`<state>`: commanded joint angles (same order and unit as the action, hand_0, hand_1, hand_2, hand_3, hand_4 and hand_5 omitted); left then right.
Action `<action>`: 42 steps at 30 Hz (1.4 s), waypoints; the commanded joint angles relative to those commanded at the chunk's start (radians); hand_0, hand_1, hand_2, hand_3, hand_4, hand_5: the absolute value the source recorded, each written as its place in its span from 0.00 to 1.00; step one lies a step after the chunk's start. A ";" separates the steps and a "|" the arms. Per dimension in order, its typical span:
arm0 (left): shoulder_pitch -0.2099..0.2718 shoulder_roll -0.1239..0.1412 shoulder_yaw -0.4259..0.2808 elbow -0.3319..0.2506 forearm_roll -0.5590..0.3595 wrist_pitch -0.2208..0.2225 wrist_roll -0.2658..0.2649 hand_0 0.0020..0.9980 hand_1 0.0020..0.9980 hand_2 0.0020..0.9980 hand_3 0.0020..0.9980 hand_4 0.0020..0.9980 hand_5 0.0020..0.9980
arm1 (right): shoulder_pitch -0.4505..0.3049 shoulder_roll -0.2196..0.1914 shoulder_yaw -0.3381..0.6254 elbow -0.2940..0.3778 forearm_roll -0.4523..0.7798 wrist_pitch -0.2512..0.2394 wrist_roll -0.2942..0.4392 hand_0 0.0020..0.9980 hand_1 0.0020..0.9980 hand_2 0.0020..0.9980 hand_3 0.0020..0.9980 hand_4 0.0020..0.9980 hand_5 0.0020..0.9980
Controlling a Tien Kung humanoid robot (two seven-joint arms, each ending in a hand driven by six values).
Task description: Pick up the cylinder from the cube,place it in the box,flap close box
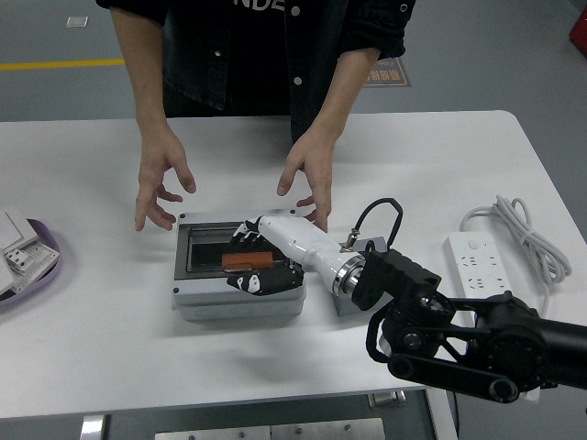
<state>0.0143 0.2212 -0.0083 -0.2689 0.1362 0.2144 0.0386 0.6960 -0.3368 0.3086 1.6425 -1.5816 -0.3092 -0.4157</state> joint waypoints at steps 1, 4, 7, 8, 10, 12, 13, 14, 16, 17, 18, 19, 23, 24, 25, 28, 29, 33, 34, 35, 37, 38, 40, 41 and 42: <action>0.000 0.000 0.000 0.000 -0.001 0.000 0.000 0.51 0.56 0.56 0.61 0.71 0.18 | -0.003 -0.004 0.012 0.003 -0.002 -0.003 0.002 0.70 0.63 0.64 0.66 0.80 0.38; 0.002 0.001 -0.002 0.001 -0.002 0.000 0.000 0.51 0.57 0.56 0.61 0.72 0.18 | -0.017 -0.028 0.069 0.028 -0.008 -0.010 0.013 0.70 0.63 0.64 0.66 0.78 0.40; 0.004 0.002 -0.005 0.001 0.000 0.000 0.000 0.51 0.57 0.56 0.61 0.72 0.18 | -0.042 -0.059 0.133 0.068 -0.010 -0.014 0.031 0.70 0.63 0.64 0.66 0.78 0.40; 0.005 0.001 -0.005 0.001 -0.001 0.000 0.000 0.51 0.56 0.56 0.61 0.72 0.18 | -0.055 -0.071 0.159 0.084 -0.012 -0.017 0.039 0.70 0.63 0.64 0.66 0.77 0.40; 0.007 0.001 -0.003 0.002 -0.004 0.000 -0.001 0.51 0.56 0.56 0.61 0.72 0.18 | -0.081 -0.090 0.207 0.104 -0.012 -0.022 0.060 0.70 0.63 0.64 0.66 0.77 0.40; 0.009 -0.001 -0.001 0.002 -0.008 -0.001 -0.001 0.51 0.56 0.56 0.61 0.72 0.18 | -0.116 -0.103 0.264 0.101 0.019 -0.026 0.104 0.70 0.63 0.64 0.66 0.77 0.40; 0.009 -0.001 -0.002 0.002 -0.007 -0.001 -0.001 0.51 0.56 0.56 0.61 0.72 0.18 | -0.133 -0.107 0.288 0.093 0.039 -0.026 0.127 0.70 0.63 0.64 0.66 0.77 0.40; 0.010 -0.002 -0.003 0.002 -0.007 -0.001 -0.001 0.51 0.56 0.56 0.61 0.72 0.18 | -0.149 -0.110 0.312 0.081 0.062 -0.025 0.155 0.69 0.62 0.64 0.66 0.76 0.40; 0.010 -0.003 -0.008 0.002 -0.004 -0.001 -0.001 0.51 0.56 0.56 0.61 0.72 0.18 | -0.189 -0.115 0.361 0.045 0.119 -0.020 0.226 0.69 0.62 0.64 0.66 0.76 0.40; 0.010 -0.003 -0.012 0.001 -0.001 -0.001 -0.001 0.51 0.56 0.56 0.61 0.72 0.18 | -0.211 -0.119 0.387 0.028 0.151 -0.024 0.268 0.69 0.62 0.64 0.66 0.76 0.40; 0.010 -0.003 -0.015 0.001 0.000 -0.001 -0.001 0.51 0.56 0.56 0.61 0.72 0.18 | -0.234 -0.124 0.413 0.012 0.184 -0.031 0.310 0.69 0.62 0.64 0.66 0.76 0.40; 0.010 -0.004 -0.018 0.001 0.002 -0.001 -0.002 0.51 0.56 0.56 0.61 0.72 0.18 | -0.255 -0.128 0.435 0.001 0.213 -0.039 0.346 0.69 0.62 0.64 0.66 0.76 0.40; 0.013 -0.007 -0.020 0.001 0.002 -0.001 -0.001 0.51 0.57 0.56 0.61 0.72 0.18 | -0.365 -0.136 0.538 -0.038 0.363 -0.086 0.520 0.68 0.62 0.64 0.65 0.75 0.38; 0.014 -0.008 -0.019 0.001 0.001 -0.001 -0.001 0.51 0.57 0.56 0.61 0.72 0.18 | -0.376 -0.135 0.547 -0.041 0.380 -0.092 0.538 0.68 0.62 0.64 0.65 0.75 0.38; 0.015 -0.010 -0.018 0.002 0.000 -0.001 -0.001 0.51 0.57 0.56 0.61 0.72 0.18 | -0.393 -0.134 0.562 -0.046 0.408 -0.100 0.568 0.68 0.62 0.64 0.65 0.75 0.38; 0.018 -0.015 -0.029 0.005 -0.003 -0.002 -0.001 0.51 0.57 0.56 0.61 0.72 0.18 | -0.459 -0.123 0.602 -0.072 0.522 -0.130 0.682 0.65 0.60 0.60 0.63 0.77 0.40; 0.019 -0.016 -0.038 0.006 -0.001 -0.002 -0.001 0.51 0.57 0.56 0.61 0.72 0.18 | -0.477 -0.120 0.610 -0.080 0.562 -0.132 0.724 0.65 0.60 0.60 0.63 0.77 0.40; 0.020 -0.013 -0.070 0.010 0.008 -0.003 -0.005 0.51 0.57 0.56 0.61 0.72 0.18 | -0.505 -0.112 0.620 -0.101 0.693 -0.122 0.856 0.64 0.60 0.60 0.61 0.79 0.47; 0.020 -0.012 -0.077 0.011 0.009 -0.003 -0.006 0.51 0.57 0.56 0.61 0.72 0.18 | -0.507 -0.110 0.620 -0.104 0.721 -0.118 0.884 0.64 0.60 0.60 0.61 0.79 0.47; 0.021 -0.011 -0.084 0.012 0.010 -0.003 -0.006 0.51 0.57 0.56 0.61 0.72 0.18 | -0.508 -0.109 0.620 -0.106 0.748 -0.115 0.910 0.64 0.60 0.60 0.61 0.79 0.47; 0.024 -0.011 -0.090 0.013 0.008 -0.003 -0.007 0.51 0.57 0.56 0.61 0.72 0.18 | -0.510 -0.106 0.622 -0.110 0.791 -0.113 0.951 0.64 0.60 0.60 0.61 0.79 0.47; 0.025 -0.012 -0.089 0.014 0.005 -0.004 -0.007 0.51 0.57 0.56 0.61 0.72 0.18 | -0.511 -0.104 0.624 -0.112 0.812 -0.113 0.968 0.64 0.59 0.59 0.59 0.79 0.49; 0.027 -0.013 -0.086 0.016 -0.001 -0.004 -0.007 0.51 0.57 0.56 0.61 0.72 0.18 | -0.513 -0.101 0.629 -0.114 0.834 -0.112 0.978 0.64 0.59 0.59 0.59 0.79 0.49; 0.029 -0.014 -0.085 0.017 -0.004 -0.004 -0.007 0.51 0.57 0.56 0.61 0.72 0.18 | -0.514 -0.099 0.631 -0.115 0.839 -0.112 0.977 0.64 0.59 0.59 0.59 0.79 0.49; 0.030 -0.014 -0.084 0.017 -0.006 -0.004 -0.007 0.51 0.57 0.56 0.61 0.72 0.18 | -0.515 -0.097 0.633 -0.116 0.841 -0.112 0.975 0.64 0.59 0.59 0.59 0.79 0.49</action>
<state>0.0440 0.2067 -0.0920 -0.2516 0.1299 0.2104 0.0313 0.1813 -0.4340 0.9413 1.5265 -0.7410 -0.4212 0.5592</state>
